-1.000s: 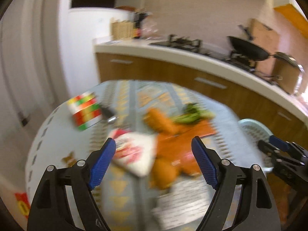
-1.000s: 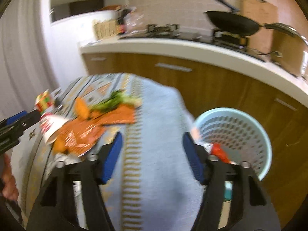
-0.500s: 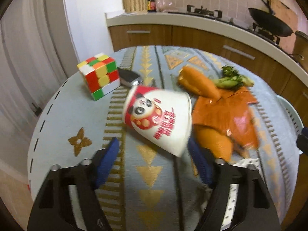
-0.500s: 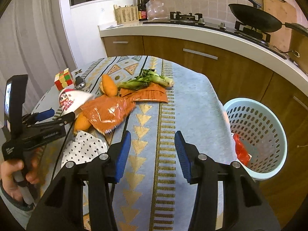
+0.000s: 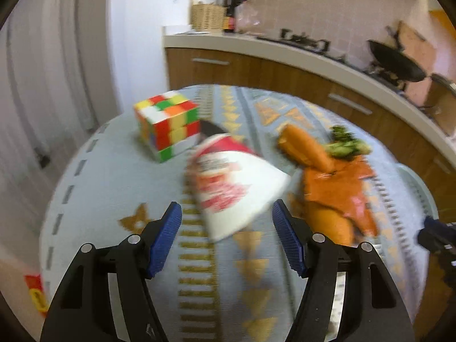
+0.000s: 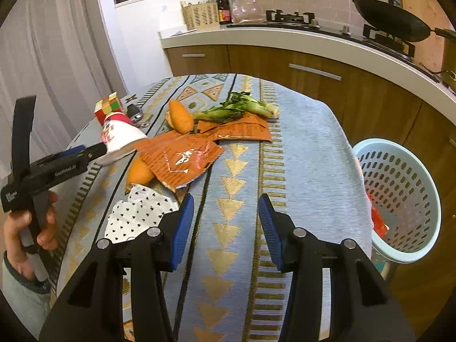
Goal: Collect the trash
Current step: 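Grasp the white panda cup with the left tool while the right tool approaches the heart napkin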
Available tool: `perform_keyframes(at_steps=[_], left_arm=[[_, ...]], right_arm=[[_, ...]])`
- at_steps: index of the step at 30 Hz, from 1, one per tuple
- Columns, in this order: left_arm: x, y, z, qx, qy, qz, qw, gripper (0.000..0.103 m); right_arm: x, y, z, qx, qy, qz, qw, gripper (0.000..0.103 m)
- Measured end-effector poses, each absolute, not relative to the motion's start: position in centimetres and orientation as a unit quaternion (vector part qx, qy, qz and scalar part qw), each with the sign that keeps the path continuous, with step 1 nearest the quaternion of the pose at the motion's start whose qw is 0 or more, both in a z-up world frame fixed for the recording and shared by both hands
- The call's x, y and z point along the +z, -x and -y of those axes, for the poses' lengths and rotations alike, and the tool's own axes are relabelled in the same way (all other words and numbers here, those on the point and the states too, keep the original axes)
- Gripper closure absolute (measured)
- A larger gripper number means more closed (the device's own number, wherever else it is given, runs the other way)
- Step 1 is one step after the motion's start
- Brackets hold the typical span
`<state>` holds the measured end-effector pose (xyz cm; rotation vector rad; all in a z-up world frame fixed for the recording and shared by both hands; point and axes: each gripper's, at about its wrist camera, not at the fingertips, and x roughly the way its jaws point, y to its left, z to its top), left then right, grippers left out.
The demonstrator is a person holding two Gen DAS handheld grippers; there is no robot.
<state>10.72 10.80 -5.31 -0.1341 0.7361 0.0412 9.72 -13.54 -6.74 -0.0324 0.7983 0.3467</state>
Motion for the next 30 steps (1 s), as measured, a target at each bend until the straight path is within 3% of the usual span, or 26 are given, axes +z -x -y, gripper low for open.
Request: perform_keyframes(at_steps=[2,12,17,19,23,30], left_arm=[[-5.3,-10.6,-10.8,-0.015,0.088,-0.356,0.930,0.023],[-6.2,-13.8,-14.4,0.006,0.188,-0.380,0.906,0.024],[-7.2,-16.6,-12.6,-0.002,0.174,-0.407,0.897,0.043],[-7.4,-17.1,-12.2,0.000,0.174,-0.403,0.898,0.044],[-7.3,-17.1,-11.5,0.003,0.168,-0.391,0.905,0.055],[-6.0,-15.3,-11.7,-0.005,0.167,-0.370,0.914,0.063]], right_arm=[[-6.8,-9.8,13.5,0.167,0.016,-0.387,0.906,0.059],[-7.5,-10.1,12.9,0.182,0.018,-0.394,0.901,0.059],[-8.2,-9.6,11.7,0.216,0.020,-0.397,0.892,0.059],[-8.5,-9.4,11.2,0.232,0.018,-0.400,0.887,0.059],[-9.3,-9.1,10.0,0.254,0.022,-0.406,0.878,0.045],[-10.8,-10.8,7.5,0.264,0.034,-0.429,0.863,0.045]])
